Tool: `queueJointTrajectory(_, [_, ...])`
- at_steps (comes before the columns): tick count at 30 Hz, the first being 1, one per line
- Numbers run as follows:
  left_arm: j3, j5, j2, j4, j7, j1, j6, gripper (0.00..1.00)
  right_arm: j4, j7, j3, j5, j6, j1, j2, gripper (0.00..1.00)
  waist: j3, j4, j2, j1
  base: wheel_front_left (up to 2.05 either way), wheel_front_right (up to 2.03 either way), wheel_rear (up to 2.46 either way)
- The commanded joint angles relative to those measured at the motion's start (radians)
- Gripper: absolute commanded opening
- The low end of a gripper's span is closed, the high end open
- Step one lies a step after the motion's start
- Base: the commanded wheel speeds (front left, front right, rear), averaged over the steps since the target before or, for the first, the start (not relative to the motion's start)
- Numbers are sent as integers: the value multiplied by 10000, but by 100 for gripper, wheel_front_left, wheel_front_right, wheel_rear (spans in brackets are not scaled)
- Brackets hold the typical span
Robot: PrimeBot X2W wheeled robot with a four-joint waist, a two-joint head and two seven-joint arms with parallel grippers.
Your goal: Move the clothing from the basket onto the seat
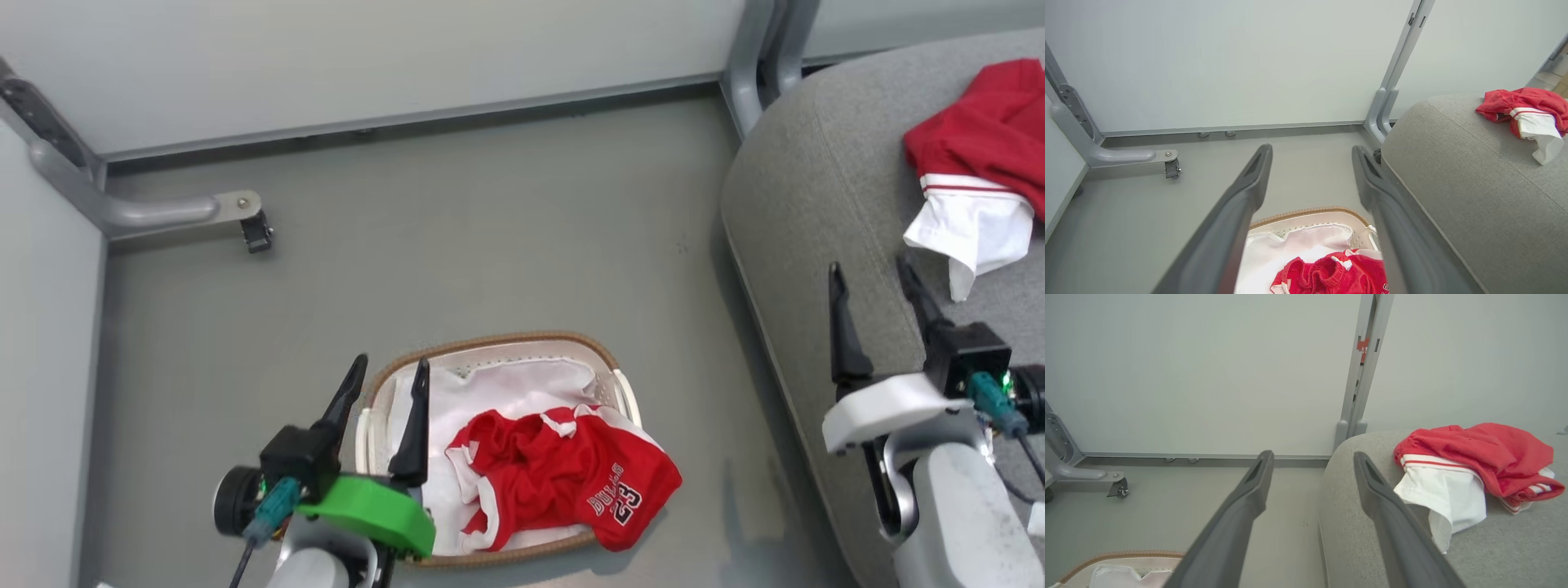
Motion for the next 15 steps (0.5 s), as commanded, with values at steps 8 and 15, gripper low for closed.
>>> queueJointTrajectory(8, [1432, 469, -387, -257, -4, 1823, -123, 100, -364, -24, 725, 1230, -14, 1826, 43, 100, -1335, 845, 0, 0, 0, 0, 0])
queueJointTrajectory(15, [2178, 796, -607, -368, -6, 2458, -377, 100, -206, -24, 1255, 1269, -14, 2361, 47, 100, -1670, 897, 0, 0, 0, 0, 0])
